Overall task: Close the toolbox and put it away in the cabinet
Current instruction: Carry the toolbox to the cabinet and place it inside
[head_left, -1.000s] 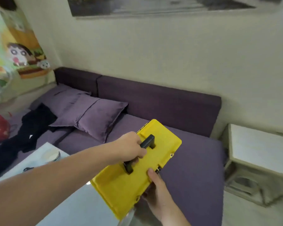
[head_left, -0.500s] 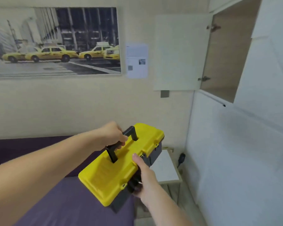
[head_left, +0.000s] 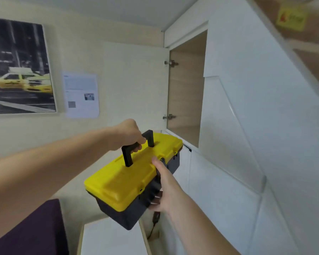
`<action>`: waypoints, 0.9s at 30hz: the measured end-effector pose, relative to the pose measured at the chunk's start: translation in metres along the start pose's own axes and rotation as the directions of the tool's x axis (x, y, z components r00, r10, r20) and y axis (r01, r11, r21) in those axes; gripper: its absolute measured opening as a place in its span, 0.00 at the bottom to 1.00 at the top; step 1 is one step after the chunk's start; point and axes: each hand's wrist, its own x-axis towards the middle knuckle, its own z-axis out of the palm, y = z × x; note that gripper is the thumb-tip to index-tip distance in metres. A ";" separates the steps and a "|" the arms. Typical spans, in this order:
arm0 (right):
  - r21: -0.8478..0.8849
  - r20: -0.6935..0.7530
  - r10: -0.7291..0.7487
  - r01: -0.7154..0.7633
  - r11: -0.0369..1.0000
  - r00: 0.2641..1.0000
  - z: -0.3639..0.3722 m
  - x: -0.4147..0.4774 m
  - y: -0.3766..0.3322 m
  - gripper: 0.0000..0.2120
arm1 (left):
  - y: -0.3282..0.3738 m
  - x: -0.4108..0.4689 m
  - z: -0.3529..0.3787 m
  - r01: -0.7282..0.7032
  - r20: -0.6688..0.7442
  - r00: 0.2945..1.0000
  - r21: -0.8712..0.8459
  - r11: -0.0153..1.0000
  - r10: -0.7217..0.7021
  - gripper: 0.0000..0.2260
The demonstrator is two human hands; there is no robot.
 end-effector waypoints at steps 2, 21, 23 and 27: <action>0.015 -0.008 -0.008 0.008 1.000 1.000 -0.005 0.026 -0.030 0.46 | 0.017 0.037 0.001 -0.027 0.004 1.000 0.005 1.000 0.027 0.09; -0.142 0.102 -0.373 0.384 0.912 0.922 -0.038 0.259 -0.181 0.52 | 0.092 0.371 0.060 -0.062 0.049 0.997 -0.037 0.997 0.064 0.06; -0.169 0.048 -0.456 0.457 0.873 0.889 -0.035 0.282 -0.191 0.59 | 0.096 0.404 0.071 -0.065 0.062 0.996 -0.047 0.997 0.068 0.04; -0.226 -0.004 -0.580 0.564 0.794 0.815 -0.037 0.328 -0.213 0.68 | 0.102 0.465 0.090 -0.109 0.110 0.987 -0.075 0.991 0.117 0.05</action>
